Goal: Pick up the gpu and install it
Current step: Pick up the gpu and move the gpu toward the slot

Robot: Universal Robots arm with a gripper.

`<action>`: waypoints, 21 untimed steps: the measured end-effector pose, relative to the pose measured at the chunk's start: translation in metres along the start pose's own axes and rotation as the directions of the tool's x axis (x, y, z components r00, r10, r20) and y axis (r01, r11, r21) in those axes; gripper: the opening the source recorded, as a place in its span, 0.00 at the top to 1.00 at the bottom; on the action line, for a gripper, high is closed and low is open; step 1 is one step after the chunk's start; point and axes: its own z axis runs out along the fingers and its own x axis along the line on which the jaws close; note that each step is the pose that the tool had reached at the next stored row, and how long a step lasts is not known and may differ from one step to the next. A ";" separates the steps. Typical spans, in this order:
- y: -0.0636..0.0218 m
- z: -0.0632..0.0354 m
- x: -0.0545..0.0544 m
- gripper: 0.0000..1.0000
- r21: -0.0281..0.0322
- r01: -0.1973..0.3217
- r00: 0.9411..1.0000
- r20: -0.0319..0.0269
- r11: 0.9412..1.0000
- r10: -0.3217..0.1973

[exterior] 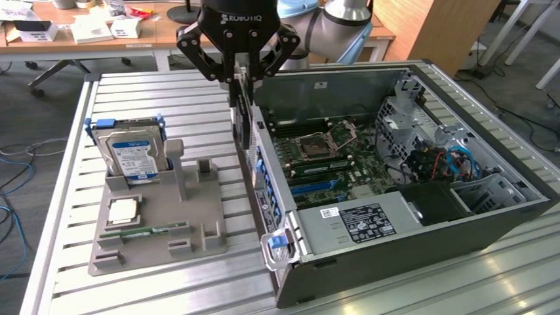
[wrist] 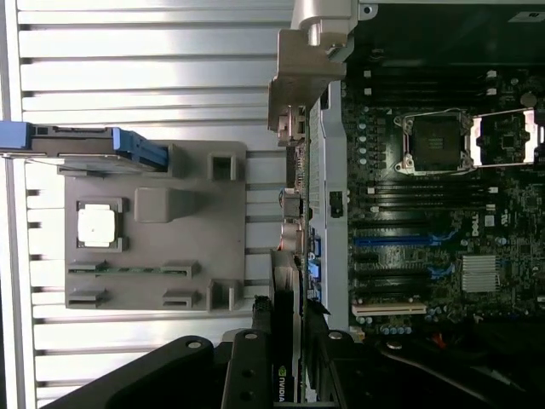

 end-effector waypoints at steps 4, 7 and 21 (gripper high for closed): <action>0.0002 0.0001 -0.004 0.74 0.000 0.000 1.000 0.000 1.000 0.000; 0.0003 0.0001 -0.007 0.74 0.000 0.000 1.000 0.000 1.000 0.000; 0.0010 0.0005 -0.021 0.74 0.000 0.000 1.000 0.000 1.000 0.000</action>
